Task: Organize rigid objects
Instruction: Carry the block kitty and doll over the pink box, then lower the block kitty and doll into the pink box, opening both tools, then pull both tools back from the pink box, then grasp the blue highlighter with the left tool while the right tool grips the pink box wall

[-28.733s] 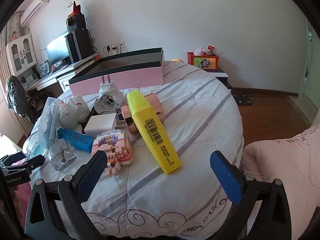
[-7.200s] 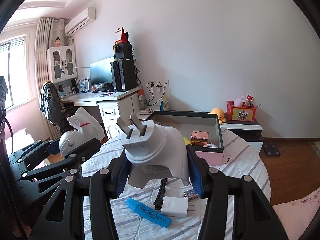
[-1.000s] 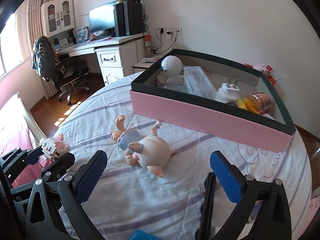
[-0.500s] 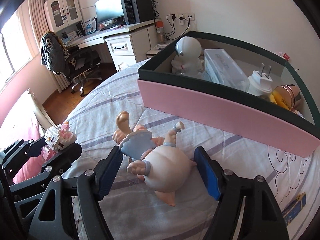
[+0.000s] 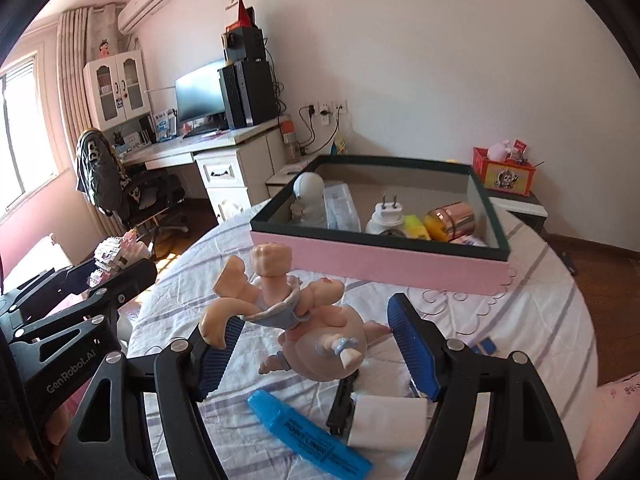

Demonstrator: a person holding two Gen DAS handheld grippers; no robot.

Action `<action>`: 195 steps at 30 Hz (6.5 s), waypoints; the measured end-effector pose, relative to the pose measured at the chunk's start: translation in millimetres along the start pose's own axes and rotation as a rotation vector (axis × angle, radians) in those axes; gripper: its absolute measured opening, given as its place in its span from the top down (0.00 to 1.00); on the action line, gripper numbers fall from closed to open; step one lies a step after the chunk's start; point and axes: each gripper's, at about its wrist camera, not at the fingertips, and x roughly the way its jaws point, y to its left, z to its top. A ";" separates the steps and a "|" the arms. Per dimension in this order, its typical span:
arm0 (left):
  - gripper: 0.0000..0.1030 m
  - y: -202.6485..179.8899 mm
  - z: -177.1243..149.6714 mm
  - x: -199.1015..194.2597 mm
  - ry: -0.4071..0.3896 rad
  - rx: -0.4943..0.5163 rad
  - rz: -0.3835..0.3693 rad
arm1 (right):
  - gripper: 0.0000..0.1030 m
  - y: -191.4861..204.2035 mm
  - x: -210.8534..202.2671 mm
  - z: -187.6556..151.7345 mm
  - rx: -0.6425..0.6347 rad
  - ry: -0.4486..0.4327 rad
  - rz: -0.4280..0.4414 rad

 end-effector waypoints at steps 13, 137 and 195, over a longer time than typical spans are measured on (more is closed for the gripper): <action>0.57 -32.0 22.3 -105.7 -0.232 0.006 -0.004 | 0.27 4.9 -128.8 8.3 -0.023 -0.246 -0.031; 0.00 -60.9 -0.1 -105.9 -0.147 0.046 -0.102 | 0.00 -11.7 -176.6 -31.4 0.045 -0.254 -0.227; 0.00 14.2 -57.6 113.8 0.358 -0.131 0.028 | 0.00 -166.8 68.5 40.9 0.094 0.095 -0.280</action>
